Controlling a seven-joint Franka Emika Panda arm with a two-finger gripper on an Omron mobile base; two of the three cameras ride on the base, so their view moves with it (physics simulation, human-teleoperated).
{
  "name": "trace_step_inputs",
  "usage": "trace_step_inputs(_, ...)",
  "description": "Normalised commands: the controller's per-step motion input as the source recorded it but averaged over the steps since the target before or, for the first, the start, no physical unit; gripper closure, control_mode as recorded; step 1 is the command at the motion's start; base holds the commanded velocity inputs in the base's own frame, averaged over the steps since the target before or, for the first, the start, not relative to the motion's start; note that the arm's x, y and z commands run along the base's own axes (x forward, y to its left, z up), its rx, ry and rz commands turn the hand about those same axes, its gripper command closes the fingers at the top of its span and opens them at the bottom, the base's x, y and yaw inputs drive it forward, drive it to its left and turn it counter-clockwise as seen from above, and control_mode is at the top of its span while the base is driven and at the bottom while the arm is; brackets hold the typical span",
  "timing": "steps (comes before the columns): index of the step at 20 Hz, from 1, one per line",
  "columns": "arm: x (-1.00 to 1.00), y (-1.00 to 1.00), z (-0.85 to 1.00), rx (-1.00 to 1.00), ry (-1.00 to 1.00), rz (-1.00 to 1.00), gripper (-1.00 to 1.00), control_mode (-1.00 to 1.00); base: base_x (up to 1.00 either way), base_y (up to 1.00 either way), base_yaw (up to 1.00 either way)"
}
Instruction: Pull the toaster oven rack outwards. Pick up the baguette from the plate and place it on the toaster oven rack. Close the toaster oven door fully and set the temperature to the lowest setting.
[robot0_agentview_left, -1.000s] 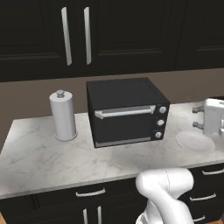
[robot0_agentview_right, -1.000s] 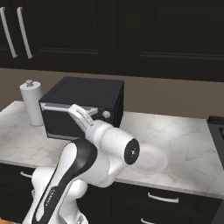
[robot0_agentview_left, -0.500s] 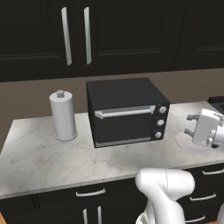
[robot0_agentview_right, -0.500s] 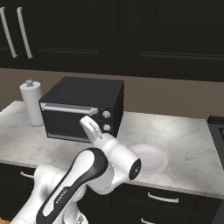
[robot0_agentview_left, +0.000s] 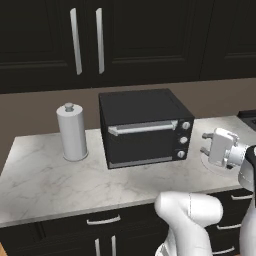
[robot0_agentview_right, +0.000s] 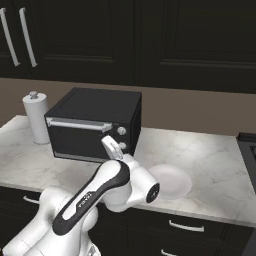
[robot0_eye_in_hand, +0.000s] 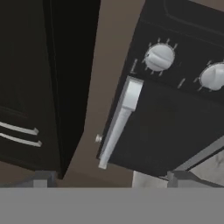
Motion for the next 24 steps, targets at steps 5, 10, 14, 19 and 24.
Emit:
trace_step_inputs(5,0.41,-0.25,-0.39,0.00,0.00,0.00,-1.00,-1.00,0.00,0.00,0.00)
trace_step_inputs(10,0.33,-0.10,-0.25,0.00,0.00,0.00,-1.00,-1.00,0.00,0.00,0.00)
trace_step_inputs(14,0.21,0.00,-0.20,0.00,0.00,0.00,-1.00,-1.00,0.00,0.00,0.00)
trace_step_inputs(19,0.26,0.00,-0.10,0.00,0.00,0.00,-1.00,-1.00,0.00,0.00,0.00)
trace_step_inputs(24,0.23,0.00,-0.02,0.00,0.00,0.00,-1.00,-1.00,0.00,0.00,0.00)
